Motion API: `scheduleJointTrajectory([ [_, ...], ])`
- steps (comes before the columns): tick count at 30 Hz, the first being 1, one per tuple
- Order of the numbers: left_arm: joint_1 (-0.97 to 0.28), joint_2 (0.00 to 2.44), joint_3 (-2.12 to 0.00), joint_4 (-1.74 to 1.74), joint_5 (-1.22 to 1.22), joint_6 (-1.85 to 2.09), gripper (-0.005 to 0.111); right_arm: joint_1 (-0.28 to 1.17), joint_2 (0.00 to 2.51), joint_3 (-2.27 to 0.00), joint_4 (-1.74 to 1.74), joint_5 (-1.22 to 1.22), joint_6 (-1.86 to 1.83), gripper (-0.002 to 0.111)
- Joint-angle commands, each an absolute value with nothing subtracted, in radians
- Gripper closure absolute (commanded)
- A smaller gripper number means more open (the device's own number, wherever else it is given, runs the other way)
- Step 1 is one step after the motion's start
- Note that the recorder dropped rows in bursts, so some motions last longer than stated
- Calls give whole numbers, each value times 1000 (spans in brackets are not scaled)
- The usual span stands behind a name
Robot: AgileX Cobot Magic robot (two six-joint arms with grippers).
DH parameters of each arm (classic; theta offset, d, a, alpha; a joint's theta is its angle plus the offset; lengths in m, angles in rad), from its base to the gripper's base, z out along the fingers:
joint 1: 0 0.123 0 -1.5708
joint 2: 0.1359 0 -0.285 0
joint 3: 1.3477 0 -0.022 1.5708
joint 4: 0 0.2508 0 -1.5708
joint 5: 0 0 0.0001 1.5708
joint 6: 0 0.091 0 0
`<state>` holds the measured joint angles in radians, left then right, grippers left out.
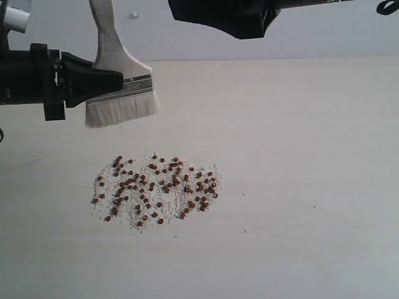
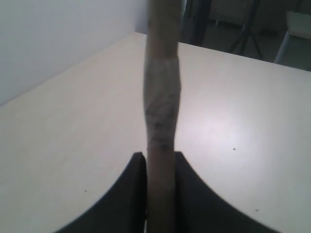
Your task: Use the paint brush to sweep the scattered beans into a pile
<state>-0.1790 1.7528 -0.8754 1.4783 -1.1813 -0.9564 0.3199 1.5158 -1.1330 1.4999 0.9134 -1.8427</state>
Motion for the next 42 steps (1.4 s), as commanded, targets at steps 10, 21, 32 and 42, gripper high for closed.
scheduleJointTrajectory([
  [10, -207, 1791, -906, 1529, -1221, -886, 107, 268, 1879, -1334, 1638, 1221, -1777, 41],
  [21, -279, 1791, -921, 1487, -1221, -840, 107, 342, 1900, -1334, 1638, 1221, -1789, 41],
  [32, -279, 1791, -921, 1528, -1221, -863, 107, 395, 1900, -1334, 1648, 1221, -1804, 42],
  [42, -279, 1791, -921, 1515, -1221, -867, 107, 395, 1900, -1334, 1686, 1221, -1773, 83],
])
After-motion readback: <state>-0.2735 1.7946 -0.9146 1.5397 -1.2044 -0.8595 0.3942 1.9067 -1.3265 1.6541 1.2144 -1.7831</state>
